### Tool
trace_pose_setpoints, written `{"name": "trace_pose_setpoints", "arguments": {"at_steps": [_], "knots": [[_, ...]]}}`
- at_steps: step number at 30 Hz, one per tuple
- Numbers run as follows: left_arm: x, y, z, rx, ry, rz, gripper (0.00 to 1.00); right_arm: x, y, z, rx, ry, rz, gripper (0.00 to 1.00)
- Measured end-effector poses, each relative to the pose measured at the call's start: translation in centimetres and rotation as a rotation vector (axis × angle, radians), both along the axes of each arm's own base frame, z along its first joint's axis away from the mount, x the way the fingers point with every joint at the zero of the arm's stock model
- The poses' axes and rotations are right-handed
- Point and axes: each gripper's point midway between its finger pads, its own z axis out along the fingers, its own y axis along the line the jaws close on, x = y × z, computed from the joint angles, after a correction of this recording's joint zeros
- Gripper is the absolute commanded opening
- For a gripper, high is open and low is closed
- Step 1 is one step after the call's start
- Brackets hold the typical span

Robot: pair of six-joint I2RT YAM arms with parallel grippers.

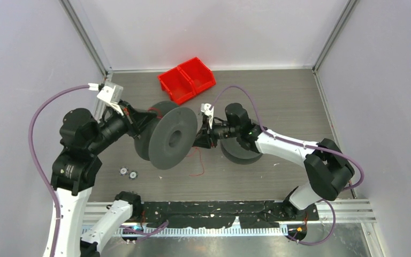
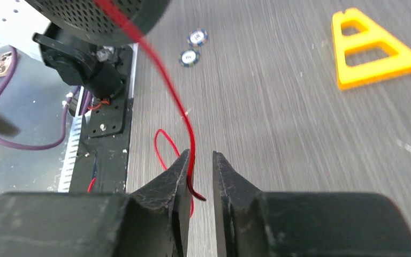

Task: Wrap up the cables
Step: Wrap the cable around the cable reel.

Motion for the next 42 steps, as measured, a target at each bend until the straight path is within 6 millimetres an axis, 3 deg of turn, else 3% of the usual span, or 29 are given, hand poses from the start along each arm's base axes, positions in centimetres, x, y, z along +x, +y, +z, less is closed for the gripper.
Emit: {"name": "trace_pose_setpoints", "arguments": {"at_steps": [7,10,18,23,29,33,42], "knots": [[-0.3,-0.8,3.3,-0.147,-0.052,-0.014,0.0,-1.7,2.7,4.2,0.214,-0.078,0.051,0.38],[-0.4,-0.9,3.8,-0.181,-0.053,-0.011,0.0,-2.4,3.7,5.0,0.277,-0.09,0.071,0.44],[0.3,-0.2,4.5,-0.204,-0.072,0.051,0.0,-3.3,4.4,2.6,0.299,-0.053,0.084,0.5],[0.7,0.4,5.0,-0.204,-0.089,0.086,0.0,-4.0,3.8,1.0,0.291,-0.014,0.08,0.5],[1.2,1.1,5.0,-0.19,-0.103,0.135,0.0,-4.3,3.6,1.1,0.309,-0.004,0.081,0.56],[1.3,1.5,5.0,-0.18,-0.115,0.156,0.0,-4.6,3.5,0.6,0.304,0.013,0.086,0.54],[1.6,2.5,4.9,-0.15,-0.124,0.213,0.0,-4.5,3.3,-1.6,0.268,0.05,0.077,0.58]]}}
